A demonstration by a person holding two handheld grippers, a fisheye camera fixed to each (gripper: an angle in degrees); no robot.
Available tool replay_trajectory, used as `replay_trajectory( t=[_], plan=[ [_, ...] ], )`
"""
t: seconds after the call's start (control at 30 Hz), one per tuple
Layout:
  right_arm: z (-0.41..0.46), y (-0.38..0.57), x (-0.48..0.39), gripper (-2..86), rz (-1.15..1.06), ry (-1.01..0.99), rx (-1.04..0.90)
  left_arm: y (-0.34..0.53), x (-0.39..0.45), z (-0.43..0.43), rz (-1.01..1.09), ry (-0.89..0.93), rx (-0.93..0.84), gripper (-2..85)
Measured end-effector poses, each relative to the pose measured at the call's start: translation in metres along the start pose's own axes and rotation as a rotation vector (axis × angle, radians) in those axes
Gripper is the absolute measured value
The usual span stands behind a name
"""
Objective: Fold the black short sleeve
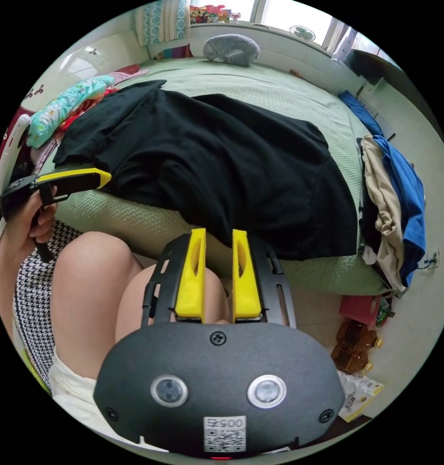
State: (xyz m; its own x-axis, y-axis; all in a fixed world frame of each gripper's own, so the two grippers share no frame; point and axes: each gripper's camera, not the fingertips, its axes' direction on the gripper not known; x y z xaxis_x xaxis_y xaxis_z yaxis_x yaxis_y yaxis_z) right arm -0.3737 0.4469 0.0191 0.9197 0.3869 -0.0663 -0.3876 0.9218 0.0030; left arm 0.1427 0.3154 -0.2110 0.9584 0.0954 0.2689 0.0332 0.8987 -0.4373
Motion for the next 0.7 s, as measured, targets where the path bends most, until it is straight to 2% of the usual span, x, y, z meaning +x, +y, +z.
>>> replay_trajectory(
  t=[0.4,0.7],
  plan=[
    [-0.041,0.005,0.007,-0.9,0.061,-0.001,0.041,-0.024,0.016,-0.064,0.005,-0.01,0.056,-0.3],
    [-0.078,-0.005,0.023,-1.1,0.096,-0.007,0.077,-0.051,0.036,-0.103,0.025,-0.004,0.085,-0.3]
  ],
)
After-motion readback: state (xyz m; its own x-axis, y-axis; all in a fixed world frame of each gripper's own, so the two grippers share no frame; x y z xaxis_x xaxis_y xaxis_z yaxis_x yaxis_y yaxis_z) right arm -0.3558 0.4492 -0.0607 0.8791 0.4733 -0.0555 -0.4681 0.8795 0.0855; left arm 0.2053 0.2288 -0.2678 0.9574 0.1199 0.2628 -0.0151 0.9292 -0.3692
